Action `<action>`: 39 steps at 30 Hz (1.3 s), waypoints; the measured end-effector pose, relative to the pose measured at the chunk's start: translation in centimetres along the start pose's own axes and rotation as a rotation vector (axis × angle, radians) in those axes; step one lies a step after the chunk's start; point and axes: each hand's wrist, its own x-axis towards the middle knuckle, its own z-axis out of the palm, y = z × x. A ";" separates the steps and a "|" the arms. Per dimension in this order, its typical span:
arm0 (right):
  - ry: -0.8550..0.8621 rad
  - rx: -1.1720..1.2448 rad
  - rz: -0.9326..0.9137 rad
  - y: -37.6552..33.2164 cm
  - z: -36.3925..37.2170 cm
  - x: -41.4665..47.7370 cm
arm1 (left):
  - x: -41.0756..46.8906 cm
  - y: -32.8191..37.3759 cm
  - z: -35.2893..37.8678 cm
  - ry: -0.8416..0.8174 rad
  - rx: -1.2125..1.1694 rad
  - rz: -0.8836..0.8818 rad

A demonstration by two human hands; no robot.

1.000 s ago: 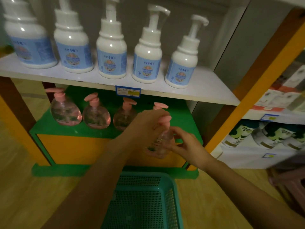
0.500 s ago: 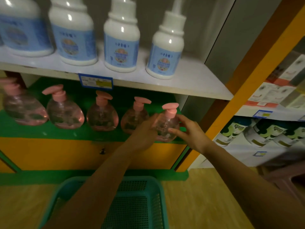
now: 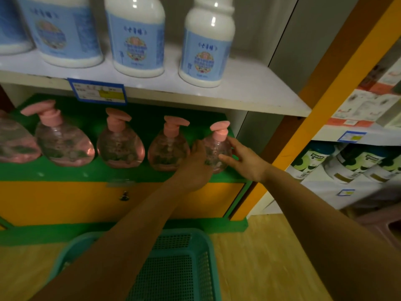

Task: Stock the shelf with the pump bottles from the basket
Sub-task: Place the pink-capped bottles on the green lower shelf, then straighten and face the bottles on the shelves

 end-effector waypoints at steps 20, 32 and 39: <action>0.299 0.434 0.172 -12.0 4.4 -6.4 | -12.2 1.9 -12.2 0.187 -0.143 0.219; 0.214 0.452 -0.171 -29.7 5.4 -8.5 | -21.5 4.9 -28.2 0.560 -0.110 0.254; 0.176 0.319 -0.409 -40.0 5.6 -6.7 | -24.1 7.3 -36.4 0.684 -0.078 0.319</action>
